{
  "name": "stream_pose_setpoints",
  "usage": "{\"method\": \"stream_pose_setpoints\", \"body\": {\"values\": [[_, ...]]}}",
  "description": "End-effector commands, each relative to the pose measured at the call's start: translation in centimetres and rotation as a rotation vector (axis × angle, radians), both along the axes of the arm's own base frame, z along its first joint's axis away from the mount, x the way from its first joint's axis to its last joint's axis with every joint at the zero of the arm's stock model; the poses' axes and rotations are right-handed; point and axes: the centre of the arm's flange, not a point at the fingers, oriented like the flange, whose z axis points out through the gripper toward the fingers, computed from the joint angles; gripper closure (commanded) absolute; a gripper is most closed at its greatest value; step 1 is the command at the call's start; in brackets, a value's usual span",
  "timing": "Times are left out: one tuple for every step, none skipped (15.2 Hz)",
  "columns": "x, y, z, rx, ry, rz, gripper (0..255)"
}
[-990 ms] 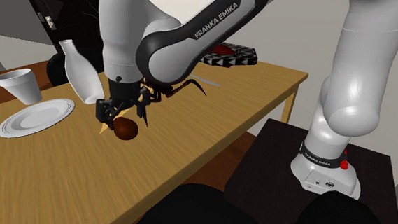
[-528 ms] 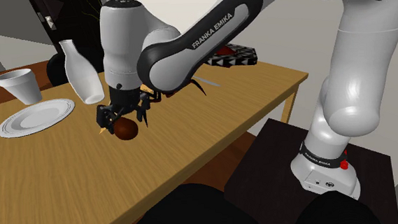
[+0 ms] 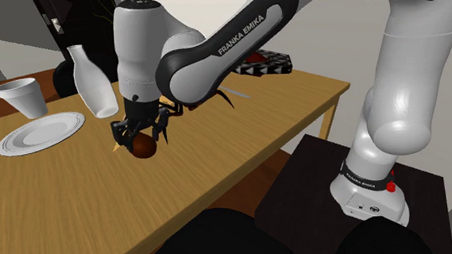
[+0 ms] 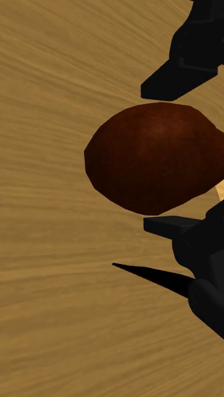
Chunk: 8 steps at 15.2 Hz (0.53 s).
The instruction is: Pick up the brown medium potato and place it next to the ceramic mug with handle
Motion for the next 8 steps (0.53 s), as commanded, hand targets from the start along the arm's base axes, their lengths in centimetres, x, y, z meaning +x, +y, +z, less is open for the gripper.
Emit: {"method": "stream_pose_setpoints", "body": {"values": [[0.0,0.0,0.0,0.0,0.0,0.0,255],[0.0,0.0,0.0,0.0,0.0,0.0,255],[0.0,0.0,0.0,0.0,0.0,0.0,255],[0.0,0.0,0.0,0.0,0.0,0.0,255],[0.0,0.0,0.0,0.0,0.0,0.0,255],[0.0,0.0,0.0,0.0,0.0,0.0,255],[0.0,0.0,0.5,0.0,0.0,0.0,255],[0.0,0.0,1.1,0.0,0.0,0.0,255]]}}
